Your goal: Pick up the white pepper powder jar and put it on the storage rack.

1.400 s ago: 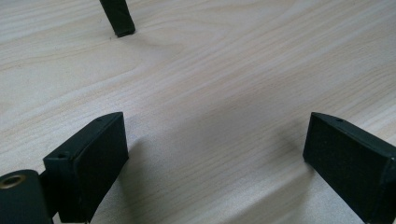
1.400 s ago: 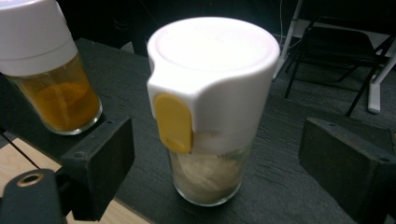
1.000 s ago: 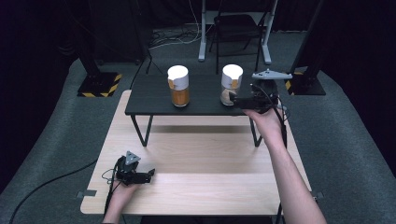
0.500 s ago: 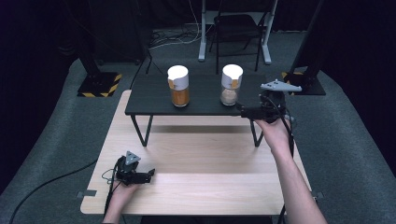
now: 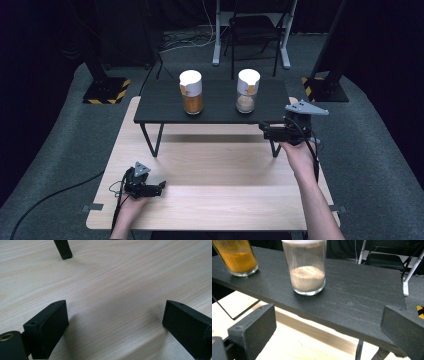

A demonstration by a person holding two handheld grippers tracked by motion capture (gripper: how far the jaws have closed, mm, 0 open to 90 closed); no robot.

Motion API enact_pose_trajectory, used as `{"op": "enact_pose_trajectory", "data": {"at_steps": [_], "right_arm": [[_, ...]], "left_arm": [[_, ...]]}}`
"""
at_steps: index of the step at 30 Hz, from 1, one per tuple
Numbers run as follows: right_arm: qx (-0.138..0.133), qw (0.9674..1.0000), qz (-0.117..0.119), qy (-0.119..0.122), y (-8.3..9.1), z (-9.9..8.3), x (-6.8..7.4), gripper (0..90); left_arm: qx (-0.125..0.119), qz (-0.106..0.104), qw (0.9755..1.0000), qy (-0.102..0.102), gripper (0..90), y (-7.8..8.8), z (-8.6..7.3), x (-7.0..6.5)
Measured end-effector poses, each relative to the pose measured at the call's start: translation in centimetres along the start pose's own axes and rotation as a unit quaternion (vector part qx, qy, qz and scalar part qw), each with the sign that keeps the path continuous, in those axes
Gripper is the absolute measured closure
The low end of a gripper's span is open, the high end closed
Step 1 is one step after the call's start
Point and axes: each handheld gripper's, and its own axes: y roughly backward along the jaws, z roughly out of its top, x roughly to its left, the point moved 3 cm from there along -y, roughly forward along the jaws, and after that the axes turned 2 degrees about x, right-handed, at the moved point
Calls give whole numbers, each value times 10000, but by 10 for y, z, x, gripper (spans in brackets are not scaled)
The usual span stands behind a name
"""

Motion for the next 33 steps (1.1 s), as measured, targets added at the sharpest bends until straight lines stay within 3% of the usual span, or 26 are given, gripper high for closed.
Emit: {"op": "enact_pose_trajectory", "data": {"at_steps": [33], "right_arm": [[86, 9996, -251, -132, 3, -86, -9, 0]], "left_arm": [[-7, 3, 10000, 14, 60, 0, 0, 0]]}}
